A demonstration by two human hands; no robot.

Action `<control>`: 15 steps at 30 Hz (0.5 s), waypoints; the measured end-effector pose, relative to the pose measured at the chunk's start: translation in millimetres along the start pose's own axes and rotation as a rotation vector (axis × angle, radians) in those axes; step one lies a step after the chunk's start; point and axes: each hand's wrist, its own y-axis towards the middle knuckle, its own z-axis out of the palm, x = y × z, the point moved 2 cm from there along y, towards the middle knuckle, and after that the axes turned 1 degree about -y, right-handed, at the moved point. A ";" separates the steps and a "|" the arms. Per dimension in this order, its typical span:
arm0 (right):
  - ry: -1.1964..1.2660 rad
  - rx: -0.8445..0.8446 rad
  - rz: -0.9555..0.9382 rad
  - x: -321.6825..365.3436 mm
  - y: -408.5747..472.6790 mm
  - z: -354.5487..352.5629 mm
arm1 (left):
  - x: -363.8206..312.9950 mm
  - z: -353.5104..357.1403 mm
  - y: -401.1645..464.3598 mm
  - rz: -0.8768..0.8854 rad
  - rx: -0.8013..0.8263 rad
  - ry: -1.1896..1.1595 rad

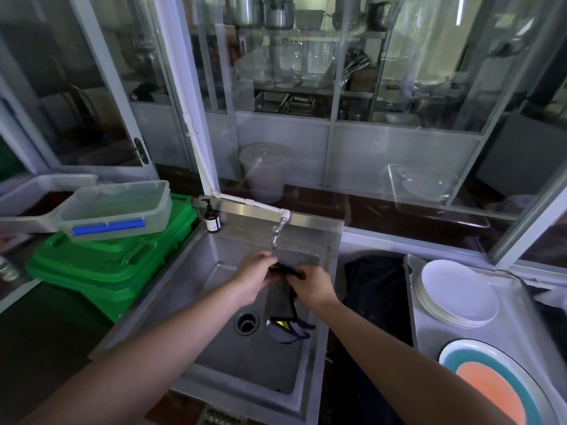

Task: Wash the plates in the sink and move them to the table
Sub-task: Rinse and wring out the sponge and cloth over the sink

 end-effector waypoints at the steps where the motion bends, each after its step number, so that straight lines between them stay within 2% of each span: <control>1: 0.039 0.020 0.024 -3.2 5.4 -1.1 | 9.5 -6.2 -1.0 0.036 -0.029 0.122; 5: 0.134 0.044 0.100 -11.1 16.9 -5.0 | 48.4 -22.6 -17.6 0.267 -0.135 0.595; 6: 0.152 0.036 0.112 -10.8 17.4 -6.5 | 56.3 -21.1 -24.3 0.358 -0.112 0.684; 8: 0.190 0.018 0.147 -10.1 17.3 -9.1 | 72.9 -13.5 -38.5 0.471 0.036 0.812; 9: 0.196 0.005 0.165 -10.1 18.5 -9.6 | 78.9 -8.3 -45.8 0.500 0.094 0.835; 11: 0.172 -0.011 0.184 -11.9 21.9 -6.6 | 89.3 2.2 -50.2 0.531 0.100 0.868; 15: 0.171 -0.015 0.193 -14.7 25.9 4.2 | 86.6 17.6 -47.2 0.448 -0.051 0.982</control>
